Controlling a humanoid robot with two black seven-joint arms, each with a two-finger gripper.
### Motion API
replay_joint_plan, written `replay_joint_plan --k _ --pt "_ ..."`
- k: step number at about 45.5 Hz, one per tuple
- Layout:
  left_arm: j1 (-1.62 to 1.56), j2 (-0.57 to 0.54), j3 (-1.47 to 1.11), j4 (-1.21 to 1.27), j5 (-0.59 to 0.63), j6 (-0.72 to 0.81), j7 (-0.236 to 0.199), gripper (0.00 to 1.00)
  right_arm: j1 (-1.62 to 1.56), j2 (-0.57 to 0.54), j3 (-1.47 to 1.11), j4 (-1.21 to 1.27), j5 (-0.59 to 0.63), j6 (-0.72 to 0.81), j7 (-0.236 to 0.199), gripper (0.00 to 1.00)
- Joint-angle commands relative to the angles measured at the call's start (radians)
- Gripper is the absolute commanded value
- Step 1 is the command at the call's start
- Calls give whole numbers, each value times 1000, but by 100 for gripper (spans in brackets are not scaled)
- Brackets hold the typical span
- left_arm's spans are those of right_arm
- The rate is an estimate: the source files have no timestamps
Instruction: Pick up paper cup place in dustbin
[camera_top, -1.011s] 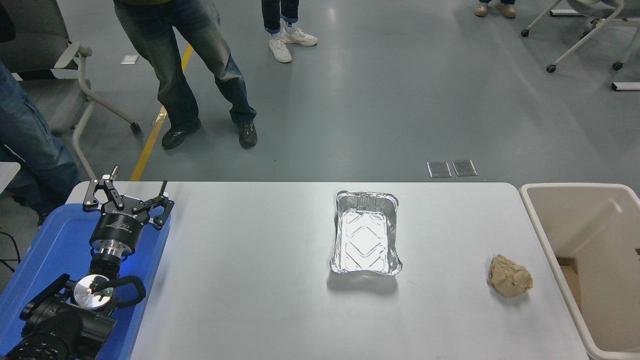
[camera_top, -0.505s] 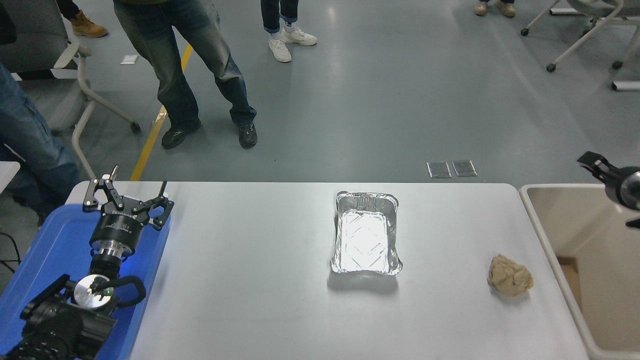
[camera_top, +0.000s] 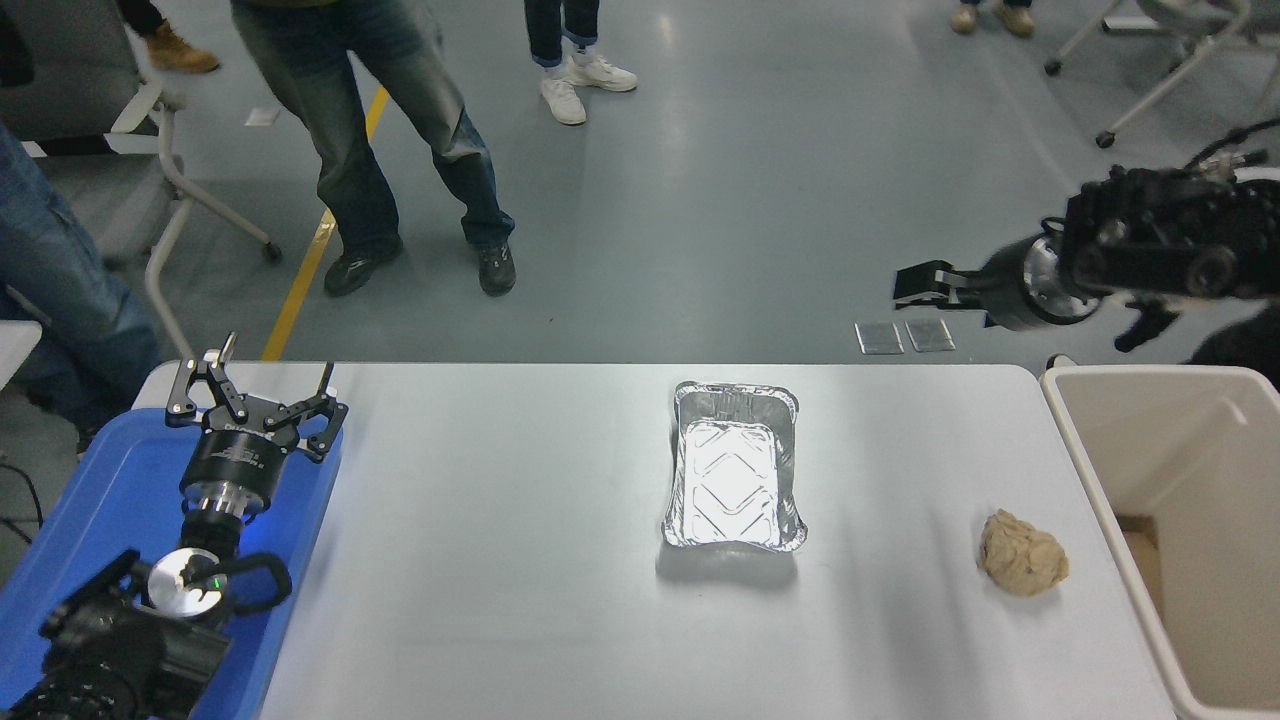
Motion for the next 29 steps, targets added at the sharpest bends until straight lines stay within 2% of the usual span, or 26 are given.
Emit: replay_joint_plan --k 1,5,11,29 --pt "0 0 0 0 0 0 -2 99 198 84 -63 240 -7 202 53 100" --pt "0 0 0 0 -2 0 -2 99 246 87 -84 278 5 318 63 100" --pt "0 0 0 0 -2 0 -2 99 333 81 -115 347 58 396 73 100" --pt "2 0 -2 2 -2 0 -2 99 404 44 -175 406 83 401 75 100"
